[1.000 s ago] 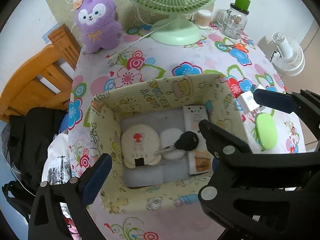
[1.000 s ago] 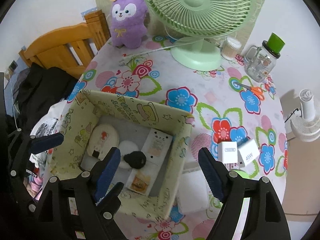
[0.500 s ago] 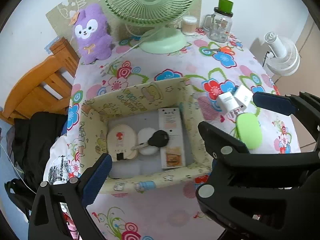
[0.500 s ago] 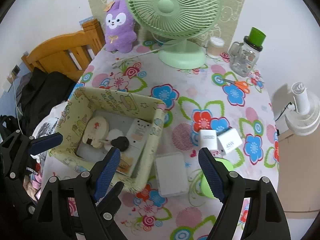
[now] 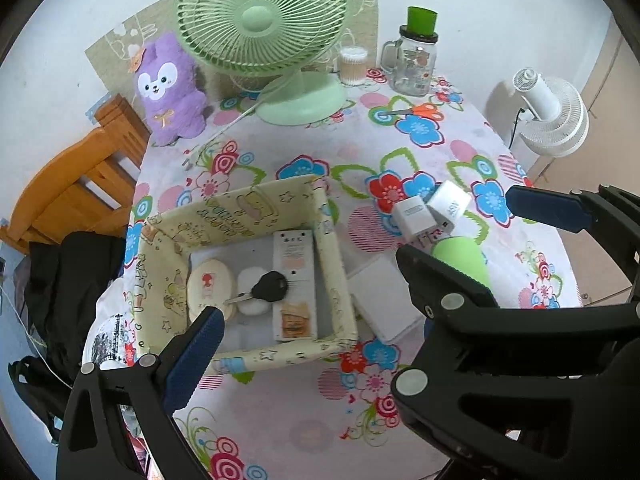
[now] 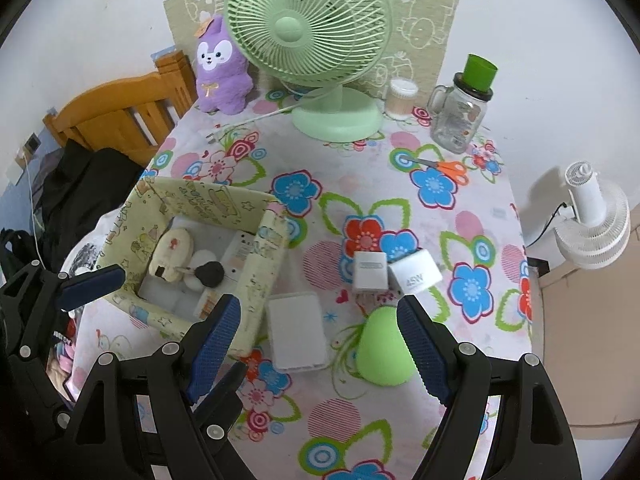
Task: Organize rigid objects
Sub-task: 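Withdraw both tools from the box toward the white chargers, then lower both tools over the two white chargers, then grasp the large white charger with the right tool while the left tool grasps the small charger, then lift both chargers and carry them over the yellow-green box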
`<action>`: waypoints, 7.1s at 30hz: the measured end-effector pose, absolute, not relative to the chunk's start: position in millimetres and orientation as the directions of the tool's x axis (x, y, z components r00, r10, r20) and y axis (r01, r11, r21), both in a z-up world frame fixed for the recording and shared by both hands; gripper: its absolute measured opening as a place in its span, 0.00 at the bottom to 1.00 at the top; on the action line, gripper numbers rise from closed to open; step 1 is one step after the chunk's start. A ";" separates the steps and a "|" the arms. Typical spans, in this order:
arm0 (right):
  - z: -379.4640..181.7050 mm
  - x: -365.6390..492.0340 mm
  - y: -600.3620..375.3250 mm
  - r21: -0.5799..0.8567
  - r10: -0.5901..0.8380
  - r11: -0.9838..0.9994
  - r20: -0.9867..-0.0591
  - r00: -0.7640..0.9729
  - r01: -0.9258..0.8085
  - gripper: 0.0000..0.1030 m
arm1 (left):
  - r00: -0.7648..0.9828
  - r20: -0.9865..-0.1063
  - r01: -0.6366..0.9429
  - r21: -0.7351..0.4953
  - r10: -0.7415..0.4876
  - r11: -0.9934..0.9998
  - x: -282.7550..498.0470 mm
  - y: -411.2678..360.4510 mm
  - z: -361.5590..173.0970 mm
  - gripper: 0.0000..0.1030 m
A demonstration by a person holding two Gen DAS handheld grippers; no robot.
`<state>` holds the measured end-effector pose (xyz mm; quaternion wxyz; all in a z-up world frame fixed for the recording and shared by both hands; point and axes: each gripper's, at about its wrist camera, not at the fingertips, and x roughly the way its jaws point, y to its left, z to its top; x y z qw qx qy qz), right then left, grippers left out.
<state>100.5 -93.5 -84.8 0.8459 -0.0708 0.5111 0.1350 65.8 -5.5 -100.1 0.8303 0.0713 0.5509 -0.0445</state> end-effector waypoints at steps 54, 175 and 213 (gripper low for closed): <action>-175.1 118.8 -200.6 0.043 0.162 0.939 -0.930 0.330 -0.341 0.83 | 0.327 -0.944 0.064 -0.019 -0.039 0.998 69.7 -100.7 -190.2 0.98; -173.4 151.9 -257.0 0.093 0.130 0.988 -0.932 0.339 -0.124 0.72 | 0.316 -0.946 0.102 -0.049 -0.079 0.994 133.9 -109.3 -159.3 0.44; -92.1 106.2 -188.7 0.068 0.129 0.986 -0.893 0.432 -0.154 0.72 | 0.407 -0.907 0.109 -0.065 -0.105 0.992 82.0 -41.5 -91.0 0.43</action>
